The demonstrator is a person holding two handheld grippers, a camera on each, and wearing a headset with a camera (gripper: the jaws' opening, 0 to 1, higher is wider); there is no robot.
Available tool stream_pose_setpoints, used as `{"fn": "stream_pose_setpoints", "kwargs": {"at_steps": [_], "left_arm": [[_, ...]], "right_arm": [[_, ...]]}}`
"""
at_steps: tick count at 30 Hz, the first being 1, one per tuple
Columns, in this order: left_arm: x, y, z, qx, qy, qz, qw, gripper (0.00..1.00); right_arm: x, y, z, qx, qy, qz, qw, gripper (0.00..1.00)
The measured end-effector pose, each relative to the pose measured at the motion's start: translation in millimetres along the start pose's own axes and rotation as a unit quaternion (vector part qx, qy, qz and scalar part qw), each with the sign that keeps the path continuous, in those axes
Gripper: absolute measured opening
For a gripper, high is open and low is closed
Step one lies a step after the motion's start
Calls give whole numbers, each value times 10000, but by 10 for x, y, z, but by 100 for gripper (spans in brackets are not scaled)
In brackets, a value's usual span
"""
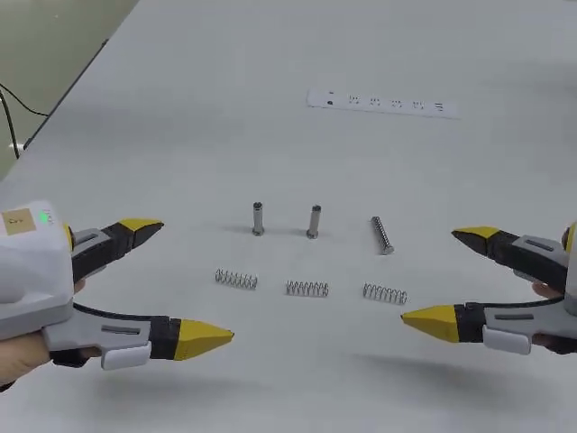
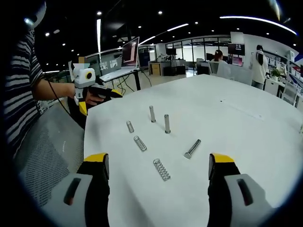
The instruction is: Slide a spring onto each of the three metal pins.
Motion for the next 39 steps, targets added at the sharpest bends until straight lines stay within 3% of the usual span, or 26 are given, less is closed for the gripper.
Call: {"fn": "stream_pose_setpoints", "kwargs": {"at_steps": [10,24,36,39], "left_arm": [[2,14,6,3,14,-11,10000,99],[11,11,9,-5,28,-8,10000,99],[-6,2,11,-10,21,-7,10000,99],[-1,-9,9,-16,13,11,10000,99]], "right_arm": [[92,-35,-84,-87,-213,-33,9997,77],[340,-110,-275,55,-674,25,9977,61],[527,-281,-311,-261,-951,20,9951,52],[598,-321,-273,-480,-1088,113,9928,50]]}}
Point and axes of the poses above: the centre of the closed fingertips' face, and the gripper's own axes: y roughly backward along the fingers, x roughly to its right, z roughly out of its underside, the point moved 7 cm from there along y, roughly backward along the fingers, and after that the axes turned 15 degrees about -z, right-handed, at the moved point
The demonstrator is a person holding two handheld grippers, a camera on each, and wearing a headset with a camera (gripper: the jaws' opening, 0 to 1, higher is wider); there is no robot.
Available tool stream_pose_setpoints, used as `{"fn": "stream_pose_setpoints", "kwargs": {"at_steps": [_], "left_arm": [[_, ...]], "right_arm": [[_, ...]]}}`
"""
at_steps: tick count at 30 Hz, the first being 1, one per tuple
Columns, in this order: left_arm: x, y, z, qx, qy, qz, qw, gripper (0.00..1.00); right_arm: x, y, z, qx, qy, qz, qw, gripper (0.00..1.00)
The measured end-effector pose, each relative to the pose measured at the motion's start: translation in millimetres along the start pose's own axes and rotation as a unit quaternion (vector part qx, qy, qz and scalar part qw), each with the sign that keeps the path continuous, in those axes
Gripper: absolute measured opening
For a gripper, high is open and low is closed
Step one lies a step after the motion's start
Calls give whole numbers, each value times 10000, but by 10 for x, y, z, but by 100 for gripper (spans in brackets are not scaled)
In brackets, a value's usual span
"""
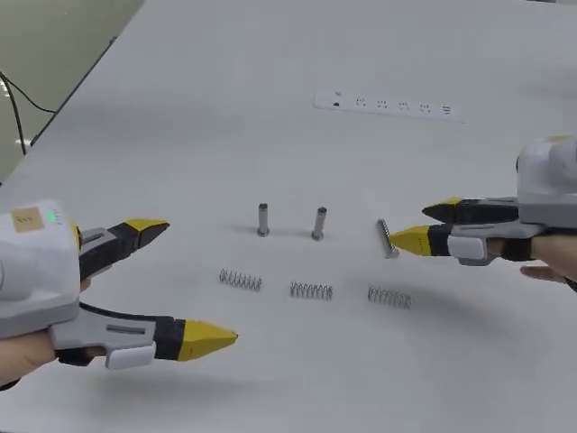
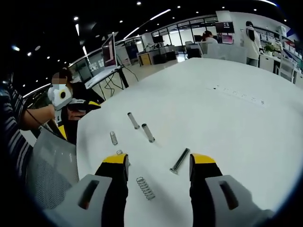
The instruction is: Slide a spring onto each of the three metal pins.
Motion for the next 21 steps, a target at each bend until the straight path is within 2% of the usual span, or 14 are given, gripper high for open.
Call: {"fn": "stream_pose_setpoints", "kwargs": {"at_steps": [5,11,21], "left_arm": [[13,-13,-8,14,0,17,10000,98],[11,-15,-6,19,2,14,10000,98],[30,5,12,-16,5,55,10000,98]], "right_arm": [[78,-67,5,-248,-14,68,9997,46],[121,-131,-50,-310,6,101,9995,41],[221,-280,-84,-704,130,248,9971,34]]}}
Point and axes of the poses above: the centre of the closed fingertips' face, and the gripper's own axes: y roughly backward along the fingers, x roughly to its right, z roughly out of its underside, the point moved 7 cm from there along y, roughly backward along the fingers, and after that the axes turned 15 degrees about -z, right-handed, at the moved point
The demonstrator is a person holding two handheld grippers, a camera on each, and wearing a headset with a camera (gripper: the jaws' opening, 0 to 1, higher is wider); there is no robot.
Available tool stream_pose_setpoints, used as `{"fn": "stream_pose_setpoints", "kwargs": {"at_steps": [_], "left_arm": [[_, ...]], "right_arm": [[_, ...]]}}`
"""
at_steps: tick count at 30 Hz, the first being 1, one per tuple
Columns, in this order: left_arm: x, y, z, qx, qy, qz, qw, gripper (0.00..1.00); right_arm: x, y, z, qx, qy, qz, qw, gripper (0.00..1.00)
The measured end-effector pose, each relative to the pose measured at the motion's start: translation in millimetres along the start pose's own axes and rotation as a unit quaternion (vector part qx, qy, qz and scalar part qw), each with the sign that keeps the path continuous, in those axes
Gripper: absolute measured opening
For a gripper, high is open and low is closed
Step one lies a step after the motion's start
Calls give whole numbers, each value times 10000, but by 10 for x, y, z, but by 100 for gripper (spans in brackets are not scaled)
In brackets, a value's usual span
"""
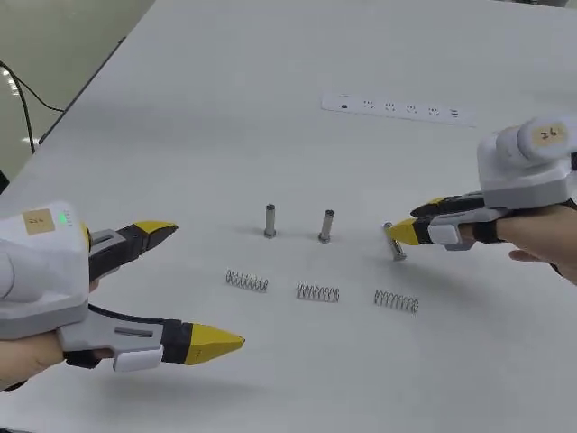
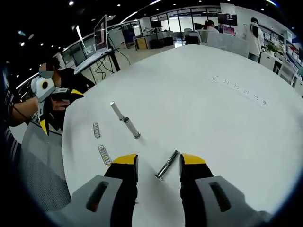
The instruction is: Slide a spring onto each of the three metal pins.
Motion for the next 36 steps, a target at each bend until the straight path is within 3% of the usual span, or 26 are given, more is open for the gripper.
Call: {"fn": "stream_pose_setpoints", "kwargs": {"at_steps": [10,18,28,36], "left_arm": [[9,-13,-6,6,4,11,10000,98],[20,-31,-4,-12,13,22,10000,98],[2,-1,15,-19,34,-30,10000,98],[-3,3,27,-24,40,-44,10000,98]], "right_arm": [[176,-113,-4,-80,-421,136,9990,24],[276,-206,71,-206,-706,148,9972,23],[325,-294,103,-124,-1347,231,9905,19],[347,-324,121,-265,-1338,318,9901,15]]}}
Point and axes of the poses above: the centre of the closed fingertips' face, and the gripper's own axes: y roughly backward along the fingers, x roughly to its right, z roughly out of its underside, the point moved 7 cm from there along y, roughly backward along the fingers, and after that the axes turned 15 degrees about -z, right-handed, at the moved point
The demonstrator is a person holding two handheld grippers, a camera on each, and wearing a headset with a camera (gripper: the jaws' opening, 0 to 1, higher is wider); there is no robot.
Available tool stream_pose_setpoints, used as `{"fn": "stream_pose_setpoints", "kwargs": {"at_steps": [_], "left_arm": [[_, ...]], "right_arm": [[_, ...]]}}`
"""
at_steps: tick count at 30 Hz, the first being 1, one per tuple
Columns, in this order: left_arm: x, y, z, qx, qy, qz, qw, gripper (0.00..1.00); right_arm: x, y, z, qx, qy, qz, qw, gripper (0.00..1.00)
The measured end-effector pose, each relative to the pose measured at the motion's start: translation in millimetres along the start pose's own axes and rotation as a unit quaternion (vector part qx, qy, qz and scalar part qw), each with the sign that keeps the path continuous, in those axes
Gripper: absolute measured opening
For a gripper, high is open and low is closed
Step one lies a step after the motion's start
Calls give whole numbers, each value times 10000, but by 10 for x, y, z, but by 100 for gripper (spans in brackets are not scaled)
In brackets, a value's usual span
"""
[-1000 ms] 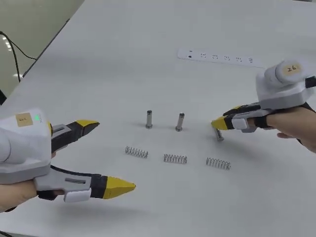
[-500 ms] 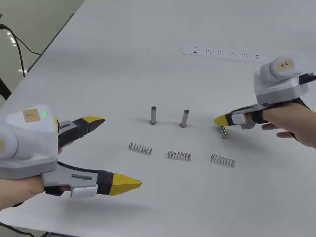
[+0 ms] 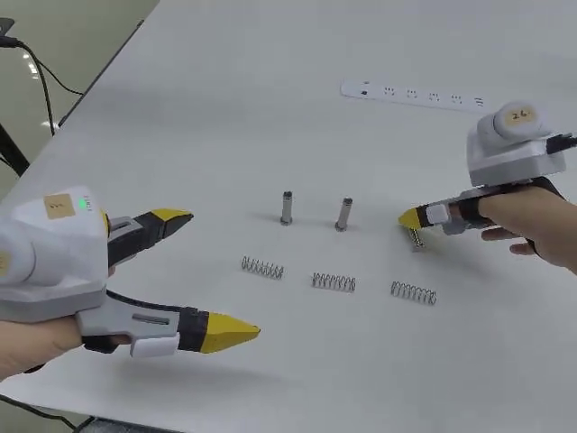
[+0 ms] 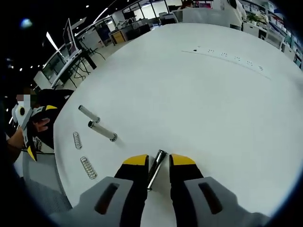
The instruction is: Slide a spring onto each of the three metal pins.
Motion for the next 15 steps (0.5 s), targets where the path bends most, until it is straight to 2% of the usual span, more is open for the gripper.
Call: {"fn": "stream_pose_setpoints", "kwargs": {"at_steps": [5,9,15], "left_arm": [[9,-10,-2,-5,-6,13,10000,98],[13,-11,1,-7,-10,18,10000,98],[10,-8,10,-16,-9,18,10000,98]], "right_arm": [[-7,-19,-13,-20,29,49,10000,13],[4,-24,-29,-122,115,190,9997,10],[6,-41,-40,-112,65,302,9995,8]]}}
Point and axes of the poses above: the centre of the closed fingertips' face, and the gripper's own axes: y roughly backward along the fingers, x roughly to its right, z roughly out of its underside, the point moved 7 cm from there along y, roughly backward along the fingers, and after that the axes turned 15 degrees about -z, right-handed, at the moved point
